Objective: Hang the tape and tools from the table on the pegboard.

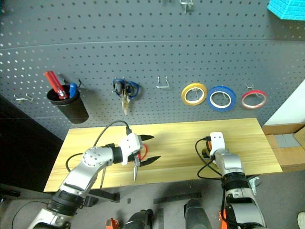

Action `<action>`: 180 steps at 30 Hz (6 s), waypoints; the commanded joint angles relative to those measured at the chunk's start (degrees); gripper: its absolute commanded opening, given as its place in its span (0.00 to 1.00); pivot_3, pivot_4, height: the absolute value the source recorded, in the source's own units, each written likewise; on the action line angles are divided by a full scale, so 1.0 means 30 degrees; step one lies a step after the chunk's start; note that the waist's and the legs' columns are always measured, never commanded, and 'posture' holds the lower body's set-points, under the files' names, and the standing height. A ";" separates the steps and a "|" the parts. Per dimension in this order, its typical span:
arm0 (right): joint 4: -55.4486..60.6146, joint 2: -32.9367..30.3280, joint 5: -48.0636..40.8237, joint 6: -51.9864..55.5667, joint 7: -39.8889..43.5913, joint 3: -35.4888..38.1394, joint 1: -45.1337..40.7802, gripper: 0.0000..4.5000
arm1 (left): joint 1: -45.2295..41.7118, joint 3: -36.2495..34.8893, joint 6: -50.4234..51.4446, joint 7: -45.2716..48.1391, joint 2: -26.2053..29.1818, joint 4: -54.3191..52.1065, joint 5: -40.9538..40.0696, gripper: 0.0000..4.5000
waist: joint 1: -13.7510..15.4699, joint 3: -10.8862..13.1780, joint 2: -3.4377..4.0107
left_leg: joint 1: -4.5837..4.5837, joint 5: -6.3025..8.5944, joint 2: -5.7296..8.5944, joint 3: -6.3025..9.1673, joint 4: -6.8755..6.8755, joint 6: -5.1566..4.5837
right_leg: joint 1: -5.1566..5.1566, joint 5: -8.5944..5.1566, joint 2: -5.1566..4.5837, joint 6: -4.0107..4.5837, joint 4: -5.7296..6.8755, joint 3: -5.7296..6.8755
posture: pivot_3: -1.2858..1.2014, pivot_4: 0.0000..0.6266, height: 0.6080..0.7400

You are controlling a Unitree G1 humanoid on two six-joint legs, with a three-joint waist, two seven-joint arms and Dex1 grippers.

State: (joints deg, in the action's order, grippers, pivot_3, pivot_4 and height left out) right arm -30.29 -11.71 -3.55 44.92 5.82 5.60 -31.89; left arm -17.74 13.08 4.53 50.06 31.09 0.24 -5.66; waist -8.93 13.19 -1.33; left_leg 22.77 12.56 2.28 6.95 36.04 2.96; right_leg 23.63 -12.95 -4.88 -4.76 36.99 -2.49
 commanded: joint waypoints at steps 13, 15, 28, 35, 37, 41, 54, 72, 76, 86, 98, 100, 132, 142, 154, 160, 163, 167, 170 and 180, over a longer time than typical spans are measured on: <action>1.1076 0.2201 0.1851 -0.7466 0.0458 -0.4752 0.1714 0.59 | 0.4036 -0.5496 0.2557 -0.3259 -0.1697 -0.3934 -0.4304 1.00 | -0.0733 -0.0032 -0.0006 | 0.0075 0.0000 -0.0011 -0.0011 -0.0018 0.0001 | 0.0140 0.0003 0.0001 0.0000 0.0056 -0.0036 | 0.44 0.30 1.00; 1.2429 0.2770 0.2197 -0.8881 0.0091 -0.5199 0.1166 0.59 | 0.4667 -0.6185 0.1901 -0.3699 -0.2019 -0.4470 -0.4555 1.00 | -0.0616 -0.0031 -0.0011 | 0.0072 0.0000 -0.0010 0.0000 -0.0020 0.0002 | 0.0133 -0.0001 0.0001 -0.0004 0.0050 -0.0028 | 0.45 0.31 1.00; 0.1914 0.5209 0.2198 -1.7758 -0.1481 -0.3763 -0.9997 0.59 | 0.3725 -0.7478 0.3439 -0.6419 -0.2994 -0.6668 -0.5859 1.00 | 0.0413 0.0017 -0.0010 | 0.0053 -0.0015 -0.0040 0.0009 -0.0020 0.0019 | 0.0135 0.0053 0.0049 0.0081 0.0040 -0.0010 | 0.49 0.35 1.00; -0.6742 0.5025 0.3279 -2.3239 -0.3047 -0.3511 -1.2990 0.59 | 0.3144 -0.6750 0.3903 -0.7372 -0.3462 -0.7302 -0.5484 1.00 | 0.1039 0.0083 -0.0035 | 0.0057 -0.0011 -0.0032 0.0015 -0.0113 0.0018 | 0.0145 0.0052 0.0049 0.0091 0.0006 -0.0012 | 0.52 0.38 1.00; -0.7937 0.4692 0.3786 -2.4143 -0.3466 -0.3693 -1.2579 0.59 | 0.3224 -0.6511 0.3892 -0.7470 -0.3458 -0.7449 -0.5367 1.00 | 0.1234 0.0142 -0.0030 | 0.0058 -0.0010 -0.0032 0.0017 -0.0130 0.0019 | 0.0153 0.0047 0.0050 0.0100 0.0002 -0.0009 | 0.52 0.39 1.00; -0.8860 0.4087 0.4697 -2.5318 -0.4019 -0.3988 -1.1455 0.59 | 0.3306 -0.6540 0.3866 -0.7536 -0.3421 -0.7409 -0.5365 1.00 | 0.1387 0.0237 -0.0028 | 0.0067 -0.0011 -0.0032 0.0017 -0.0122 0.0019 | 0.0160 0.0046 0.0050 0.0103 0.0013 -0.0011 | 0.52 0.40 1.00; -0.7109 0.4626 0.3453 -2.2496 -0.2478 -0.3288 -0.9237 0.75 | 0.2765 -0.6024 0.4052 -0.8195 -0.3671 -0.6049 -0.4370 1.00 | 0.1254 0.0335 -0.0023 | 0.0055 -0.0013 -0.0041 0.0011 -0.0105 0.0021 | 0.0154 0.0043 0.0060 0.0107 0.0027 -0.0019 | 0.50 0.40 1.00; 1.4576 0.0996 -0.0940 -0.3666 0.7552 -0.6897 0.1696 1.00 | 0.6492 -0.5032 1.3426 -1.3158 -0.4326 -0.6362 -0.2785 1.00 | 0.1297 0.0334 -0.0023 | 0.0067 -0.0010 -0.0046 0.0047 -0.0096 0.0021 | 0.0140 -0.0017 0.0058 0.0018 0.0012 0.0005 | 0.48 0.36 1.00; 1.7192 -0.0267 -0.1807 -0.1048 0.8262 -0.7344 0.2957 1.00 | 0.5846 -0.4450 1.4802 -1.4225 -0.5256 -0.5213 -0.2195 1.00 | 0.1319 0.0329 -0.0030 | 0.0072 -0.0012 -0.0045 0.0044 -0.0036 0.0023 | 0.0126 -0.0021 0.0057 0.0002 0.0008 0.0014 | 0.47 0.36 1.00; 1.8129 -0.0514 -0.2203 0.0670 0.7858 -0.7499 0.3135 1.00 | 0.2594 -0.5191 1.5063 -1.6501 -0.7984 -0.0494 -0.1479 1.00 | 0.1269 0.0310 -0.0061 | 0.0076 -0.0017 -0.0044 0.0027 -0.0027 0.0035 | 0.0132 0.0003 0.0054 -0.0004 -0.0009 0.0018 | 0.46 0.35 1.00; 1.8557 -0.0143 -0.3874 0.3286 0.7446 -0.6089 0.2872 1.00 | 0.1001 -0.5876 1.5034 -1.7188 -0.9237 0.1896 -0.1279 0.52 | 0.1258 0.0277 -0.0076 | 0.0078 -0.0015 -0.0030 0.0019 -0.0014 0.0043 | 0.0126 0.0006 0.0035 -0.0013 -0.0010 0.0020 | 0.44 0.32 1.00; 1.8801 -0.0320 -0.4209 0.3676 0.7568 -0.6055 0.2967 1.00 | 0.1033 -0.5869 1.4958 -1.7056 -0.9139 0.2042 -0.1280 0.39 | 0.1250 0.0269 -0.0075 | 0.0078 -0.0016 -0.0030 0.0020 -0.0014 0.0044 | 0.0125 0.0007 0.0035 -0.0013 -0.0007 0.0021 | 0.44 0.31 1.00; 1.9934 -0.2423 -0.5118 0.3430 0.7341 -0.6210 0.3905 1.00 | 0.3239 -0.4343 1.3367 -1.4570 -0.6393 -0.2203 -0.0312 0.81 | 0.0770 0.0116 -0.0081 | 0.0078 -0.0016 -0.0035 0.0007 -0.0014 0.0044 | 0.0130 0.0009 0.0036 -0.0014 -0.0004 0.0015 | 0.43 0.30 1.00; 2.0647 -0.2465 -0.6086 0.4102 0.7738 -0.6399 0.3799 1.00 | 0.2496 -0.3165 1.6385 -1.2539 -0.5368 -0.1199 -0.0751 0.81 | 0.0778 0.0116 -0.0081 | 0.0082 -0.0016 -0.0032 0.0008 -0.0013 0.0043 | 0.0129 0.0007 0.0035 -0.0016 -0.0007 0.0015 | 0.44 0.30 1.00; 2.0962 -0.1673 -0.7251 0.5254 0.7111 -0.5777 0.3645 1.00 | 0.1105 -0.3466 1.6343 -1.1829 -0.5076 0.2091 -0.0748 0.68 | 0.0741 0.0115 -0.0079 | 0.0072 -0.0017 -0.0034 0.0007 -0.0010 0.0042 | 0.0125 0.0008 0.0035 -0.0015 -0.0001 0.0013 | 0.43 0.32 1.00; 2.0986 -0.0922 -0.8349 0.6444 0.6586 -0.4863 0.3341 1.00 | 0.0842 -0.3256 1.5459 -1.1130 -0.4723 0.3635 -0.0464 0.26 | 0.0682 0.0067 -0.0068 | 0.0043 -0.0017 -0.0034 0.0009 -0.0001 0.0041 | 0.0092 0.0009 0.0035 -0.0017 0.0005 0.0013 | 0.42 0.33 1.00; 2.1177 -0.1501 -0.8385 0.6432 0.6860 -0.5273 0.3350 1.00 | 0.0763 -0.3251 1.5182 -1.0905 -0.4681 0.4051 -0.0407 0.08 | 0.0657 0.0054 -0.0057 | 0.0015 -0.0017 -0.0033 0.0017 0.0000 0.0041 | 0.0050 0.0008 0.0035 -0.0018 -0.0004 0.0020 | 0.42 0.33 1.00; 2.1673 -0.3581 -0.7446 0.5050 0.7784 -0.7090 0.3625 1.00 | 0.0803 -0.3190 1.4889 -1.0685 -0.4619 0.4179 -0.0351 0.08 | 0.0636 0.0045 -0.0053 | 0.0007 -0.0017 -0.0030 0.0019 0.0004 0.0041 | 0.0035 0.0008 0.0032 -0.0020 -0.0010 0.0021 | 0.42 0.32 1.00; 2.1599 -0.5537 -0.5928 0.3111 0.8480 -0.8941 0.3909 1.00 | 0.0991 -0.3416 1.4541 -1.0714 -0.4716 0.3962 -0.0421 0.08 | 0.0590 0.0043 -0.0051 | -0.0001 -0.0017 -0.0032 0.0018 0.0001 0.0040 | 0.0029 0.0006 0.0032 -0.0023 -0.0011 0.0027 | 0.42 0.32 1.00; 2.0928 -0.6017 -0.4783 0.1112 0.8968 -0.9025 0.3675 1.00 | 0.3212 -0.4611 1.2991 -1.0931 -0.4440 -0.1534 -0.0838 0.08 | 0.0290 0.0054 -0.0073 | 0.0043 -0.0016 -0.0036 0.0018 -0.0008 0.0041 | 0.0066 0.0007 0.0028 -0.0028 -0.0030 0.0024 | 0.43 0.32 1.00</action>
State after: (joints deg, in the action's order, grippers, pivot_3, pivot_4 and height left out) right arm 31.42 -29.86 -18.05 49.80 32.21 -22.46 -20.01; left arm -8.88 1.21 45.49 17.69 17.09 0.75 -7.84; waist -8.06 13.35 -1.54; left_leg 22.94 12.51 2.17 7.01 36.00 3.09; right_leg 23.89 -12.93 -4.79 -4.84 36.90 -2.42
